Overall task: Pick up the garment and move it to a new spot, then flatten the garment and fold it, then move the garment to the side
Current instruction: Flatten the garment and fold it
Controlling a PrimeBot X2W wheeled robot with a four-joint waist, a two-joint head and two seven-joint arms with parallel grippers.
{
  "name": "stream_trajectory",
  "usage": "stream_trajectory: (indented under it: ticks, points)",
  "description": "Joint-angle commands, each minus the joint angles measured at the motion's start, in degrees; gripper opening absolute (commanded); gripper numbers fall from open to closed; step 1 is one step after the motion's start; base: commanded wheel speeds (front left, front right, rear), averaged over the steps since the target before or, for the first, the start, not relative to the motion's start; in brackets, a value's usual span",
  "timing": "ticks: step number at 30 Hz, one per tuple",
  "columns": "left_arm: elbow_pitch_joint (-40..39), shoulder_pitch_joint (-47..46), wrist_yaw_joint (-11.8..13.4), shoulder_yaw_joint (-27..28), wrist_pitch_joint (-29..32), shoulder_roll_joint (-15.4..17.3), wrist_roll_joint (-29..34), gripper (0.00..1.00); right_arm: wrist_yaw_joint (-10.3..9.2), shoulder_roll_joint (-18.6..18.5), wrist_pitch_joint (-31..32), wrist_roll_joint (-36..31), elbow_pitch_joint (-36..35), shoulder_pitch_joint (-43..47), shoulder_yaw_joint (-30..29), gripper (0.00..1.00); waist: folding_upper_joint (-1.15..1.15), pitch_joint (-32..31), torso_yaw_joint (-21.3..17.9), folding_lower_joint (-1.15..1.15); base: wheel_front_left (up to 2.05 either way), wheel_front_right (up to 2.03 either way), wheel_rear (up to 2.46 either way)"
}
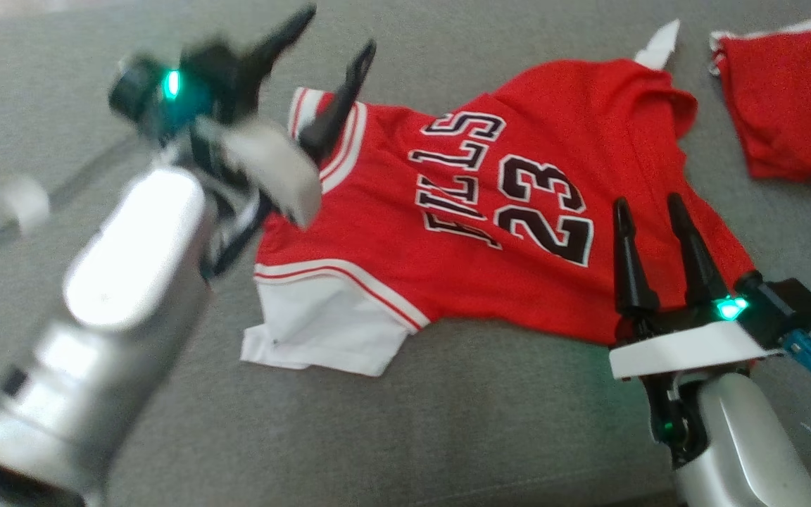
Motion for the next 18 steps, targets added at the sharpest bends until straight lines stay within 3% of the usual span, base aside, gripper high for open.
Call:
stream_trajectory:
  ticks: [1, 8, 13, 18]
  points:
    - [-1.09, -3.54, 0.10, 0.32, 1.78, 2.51, -1.84, 1.00, 0.37, -0.37, -1.00, 0.56, -1.49, -1.58, 1.49, 1.00, 0.00, 2.02, -2.12, -0.01, 0.00, 0.00, 0.00]
    - [4.66, -19.17, 0.09, -18.44, 14.29, 12.36, -17.84, 1.00, 0.37, -0.37, -1.69, 3.43, 0.33, -4.04, 4.28, 1.00, 0.00, 5.83, -8.07, -0.01, 0.00, 0.00, 0.00]
    - [7.64, -23.42, 0.08, -27.75, 17.77, 16.12, -22.99, 1.00, 0.37, -0.37, -1.73, 4.95, -0.46, -4.70, 4.54, 1.00, 0.00, 7.46, -10.94, -0.01, 0.00, 0.00, 0.00]
    - [10.59, -26.01, 0.08, -34.22, 18.31, 17.90, -26.35, 1.00, 0.37, -0.37, -1.74, 5.75, -0.91, -4.52, 4.81, 1.00, 0.00, 8.31, -12.55, -0.01, 0.00, 0.00, 0.00]
